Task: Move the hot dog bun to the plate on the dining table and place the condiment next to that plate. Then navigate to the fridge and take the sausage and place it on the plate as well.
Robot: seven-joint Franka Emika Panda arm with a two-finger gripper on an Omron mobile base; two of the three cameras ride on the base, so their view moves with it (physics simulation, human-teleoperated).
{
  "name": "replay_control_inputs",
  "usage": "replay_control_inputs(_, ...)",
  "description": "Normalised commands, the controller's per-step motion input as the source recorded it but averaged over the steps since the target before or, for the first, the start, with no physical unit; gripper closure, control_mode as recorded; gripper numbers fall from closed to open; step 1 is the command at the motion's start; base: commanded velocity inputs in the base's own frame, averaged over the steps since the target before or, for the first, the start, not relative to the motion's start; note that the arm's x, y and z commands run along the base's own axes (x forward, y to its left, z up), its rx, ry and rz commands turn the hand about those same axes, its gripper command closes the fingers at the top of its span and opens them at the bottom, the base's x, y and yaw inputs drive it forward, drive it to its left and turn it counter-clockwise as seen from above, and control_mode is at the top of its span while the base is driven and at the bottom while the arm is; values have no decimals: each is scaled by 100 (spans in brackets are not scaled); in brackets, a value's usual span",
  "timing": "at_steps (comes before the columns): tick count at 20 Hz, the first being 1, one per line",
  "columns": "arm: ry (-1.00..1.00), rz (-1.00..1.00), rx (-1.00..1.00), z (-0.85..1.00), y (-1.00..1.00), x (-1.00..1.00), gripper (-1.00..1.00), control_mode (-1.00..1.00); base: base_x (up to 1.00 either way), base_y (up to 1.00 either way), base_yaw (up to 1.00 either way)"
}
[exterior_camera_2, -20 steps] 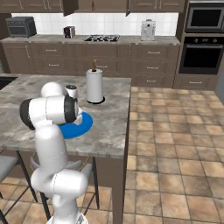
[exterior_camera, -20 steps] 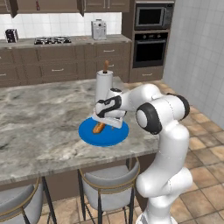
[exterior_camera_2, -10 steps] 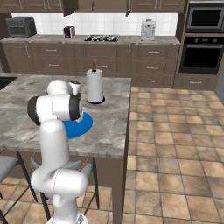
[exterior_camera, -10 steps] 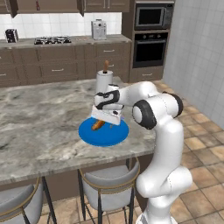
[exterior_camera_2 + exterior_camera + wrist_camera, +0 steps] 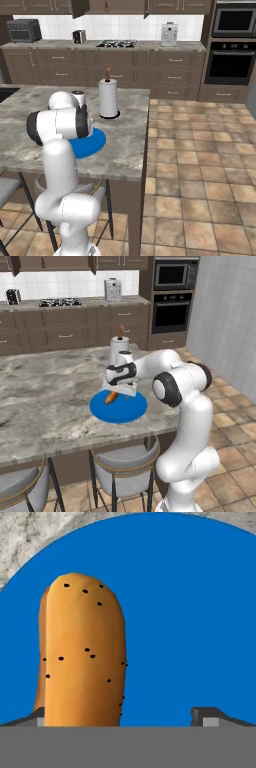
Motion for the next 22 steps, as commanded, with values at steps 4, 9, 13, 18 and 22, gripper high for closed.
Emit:
replay_control_inputs(4, 4, -8, 1, -21, -30, -68, -100, -100, 0, 0, 0)
replay_control_inputs(9, 17, -13, 1, -2, -34, -56, -100, -100, 0, 0, 0)
replay_control_inputs(13, 35, -16, 0, 0, -25, -36, -100, -100, 0, 0, 0)
replay_control_inputs(18, 12, -3, 0, -2, 9, 25, -100, -100, 0, 0, 0)
replay_control_inputs(22, -5, 0, -1, 1, 22, 35, -100, -100, 0, 0, 0)
